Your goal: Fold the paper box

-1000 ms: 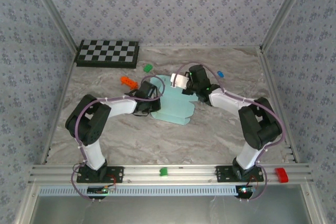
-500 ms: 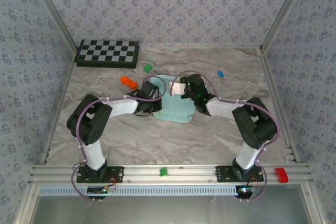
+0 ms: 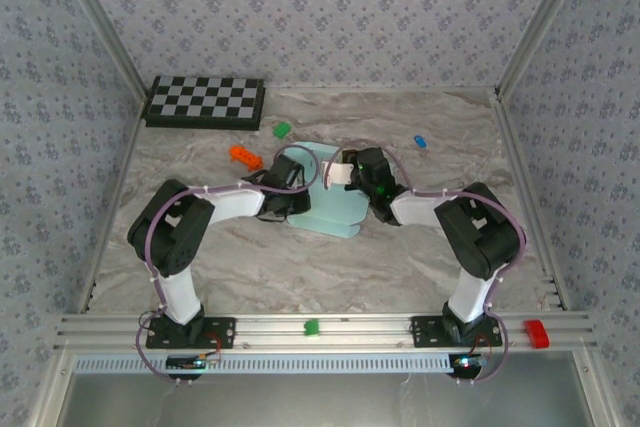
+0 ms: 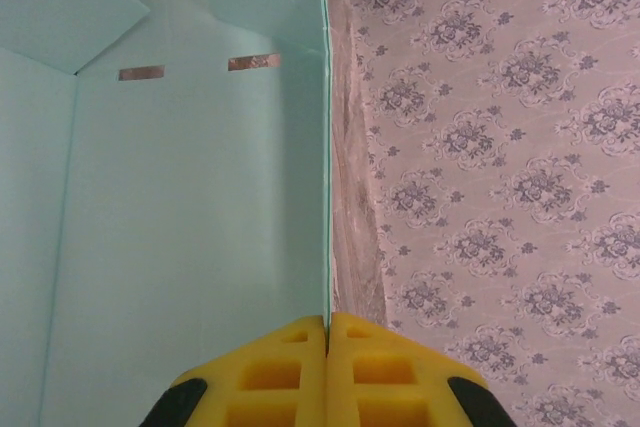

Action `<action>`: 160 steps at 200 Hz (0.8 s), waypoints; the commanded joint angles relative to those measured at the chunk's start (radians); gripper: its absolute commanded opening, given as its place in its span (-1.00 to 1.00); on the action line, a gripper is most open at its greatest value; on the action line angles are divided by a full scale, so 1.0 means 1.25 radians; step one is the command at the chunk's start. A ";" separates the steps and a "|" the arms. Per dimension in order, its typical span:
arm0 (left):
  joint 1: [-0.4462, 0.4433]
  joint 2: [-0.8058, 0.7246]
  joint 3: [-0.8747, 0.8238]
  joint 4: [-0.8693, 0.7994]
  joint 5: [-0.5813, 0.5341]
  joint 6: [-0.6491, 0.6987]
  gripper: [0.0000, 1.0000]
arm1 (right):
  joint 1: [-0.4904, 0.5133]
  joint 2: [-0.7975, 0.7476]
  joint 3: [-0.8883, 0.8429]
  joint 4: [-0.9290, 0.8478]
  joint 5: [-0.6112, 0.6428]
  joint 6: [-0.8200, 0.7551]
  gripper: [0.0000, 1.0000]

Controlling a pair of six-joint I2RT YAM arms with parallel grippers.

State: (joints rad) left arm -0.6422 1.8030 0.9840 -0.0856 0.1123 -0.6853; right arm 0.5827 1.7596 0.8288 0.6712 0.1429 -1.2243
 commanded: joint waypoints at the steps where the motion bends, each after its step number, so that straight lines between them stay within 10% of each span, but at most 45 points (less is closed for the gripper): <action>1: -0.006 -0.029 0.036 -0.048 -0.020 0.025 -0.61 | 0.002 0.018 -0.005 0.002 -0.011 -0.018 -1.00; 64: 0.025 -0.141 0.090 -0.175 -0.128 0.100 -0.09 | -0.010 0.010 0.025 -0.033 -0.046 -0.015 -1.00; 160: 0.203 -0.142 0.127 -0.258 -0.310 0.211 0.01 | -0.028 -0.022 0.072 -0.169 -0.124 0.015 -1.00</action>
State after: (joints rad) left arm -0.4206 1.5909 1.0801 -0.3710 -0.2092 -0.4892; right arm 0.5518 1.7573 0.8959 0.5507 0.0307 -1.2198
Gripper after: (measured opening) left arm 0.500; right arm 0.052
